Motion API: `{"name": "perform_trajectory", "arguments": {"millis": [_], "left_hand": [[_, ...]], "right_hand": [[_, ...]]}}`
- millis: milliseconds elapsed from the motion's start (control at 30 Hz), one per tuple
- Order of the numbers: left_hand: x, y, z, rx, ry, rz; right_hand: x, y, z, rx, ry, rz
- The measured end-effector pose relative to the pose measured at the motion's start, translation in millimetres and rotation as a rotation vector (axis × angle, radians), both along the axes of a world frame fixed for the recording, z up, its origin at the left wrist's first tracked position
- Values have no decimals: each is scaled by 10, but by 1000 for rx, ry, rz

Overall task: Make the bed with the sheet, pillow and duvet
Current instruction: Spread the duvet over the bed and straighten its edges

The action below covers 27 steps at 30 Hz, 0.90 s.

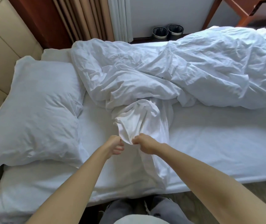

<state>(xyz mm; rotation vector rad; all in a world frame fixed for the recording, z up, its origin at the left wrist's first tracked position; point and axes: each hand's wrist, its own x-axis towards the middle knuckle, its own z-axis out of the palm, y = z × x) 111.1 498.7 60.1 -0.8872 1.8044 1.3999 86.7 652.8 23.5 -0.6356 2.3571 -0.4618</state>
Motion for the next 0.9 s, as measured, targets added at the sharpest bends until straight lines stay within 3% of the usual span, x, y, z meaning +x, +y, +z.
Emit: {"name": "perform_trajectory", "arguments": {"millis": [100,200,333,467,567,633,733,833,900], "left_hand": [[-76,-102,-98,-36,-14,23],[-85,-73,-210,-37,-42,42],[-30,68,-419,-10,-102,48],[25,84,-762,-18,-146,143],[51,126,-911,130,-102,211],[71,176,-934,263,-32,259],[126,211,-920,345,49,322],[236,194,-861,432,29,343],[350,175,-853,478,-28,222]], "right_hand": [[226,233,-262,-45,-21,-83],[205,424,-287,-225,20,-570],[-100,535,-317,-390,-240,-1189],[-321,507,-505,-487,-448,-1380],[-421,400,-634,-532,-620,-1515],[-454,237,-626,-514,-601,-1364],[-418,-80,-465,-547,-550,-932],[-334,-294,-347,-309,-561,-368],[-316,-268,-383,-139,-573,-163]]}}
